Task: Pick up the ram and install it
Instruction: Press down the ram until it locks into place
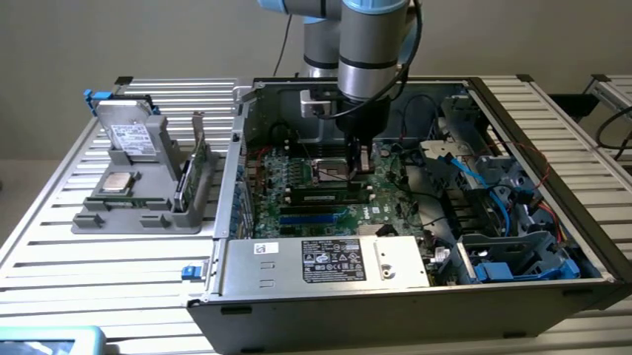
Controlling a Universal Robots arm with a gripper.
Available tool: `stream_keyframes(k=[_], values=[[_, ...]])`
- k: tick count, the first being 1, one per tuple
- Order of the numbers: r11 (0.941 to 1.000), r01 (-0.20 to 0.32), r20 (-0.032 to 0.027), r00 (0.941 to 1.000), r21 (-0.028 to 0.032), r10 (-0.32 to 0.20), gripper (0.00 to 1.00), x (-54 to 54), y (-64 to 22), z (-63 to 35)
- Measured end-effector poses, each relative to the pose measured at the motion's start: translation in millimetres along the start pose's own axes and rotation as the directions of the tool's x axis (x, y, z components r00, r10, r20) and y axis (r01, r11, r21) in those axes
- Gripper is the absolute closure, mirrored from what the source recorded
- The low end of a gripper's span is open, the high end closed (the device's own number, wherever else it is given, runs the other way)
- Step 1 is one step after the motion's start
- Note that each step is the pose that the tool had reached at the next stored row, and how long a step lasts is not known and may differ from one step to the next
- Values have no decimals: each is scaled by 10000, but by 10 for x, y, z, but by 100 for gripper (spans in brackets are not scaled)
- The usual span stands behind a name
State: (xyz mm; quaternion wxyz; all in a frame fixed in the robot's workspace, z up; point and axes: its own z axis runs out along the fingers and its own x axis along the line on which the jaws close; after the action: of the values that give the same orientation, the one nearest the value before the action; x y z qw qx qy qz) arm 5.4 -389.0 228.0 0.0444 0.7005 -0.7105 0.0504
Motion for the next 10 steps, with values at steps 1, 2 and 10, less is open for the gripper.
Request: stream_keyframes(k=[1,2,10], values=[[10000,0,0,10000,0,0,89,-1,0,4],[10000,0,-1,10000,0,0,89,-1,0,8],[10000,1,-5,10000,-3,-1,89,-5,0,40]])
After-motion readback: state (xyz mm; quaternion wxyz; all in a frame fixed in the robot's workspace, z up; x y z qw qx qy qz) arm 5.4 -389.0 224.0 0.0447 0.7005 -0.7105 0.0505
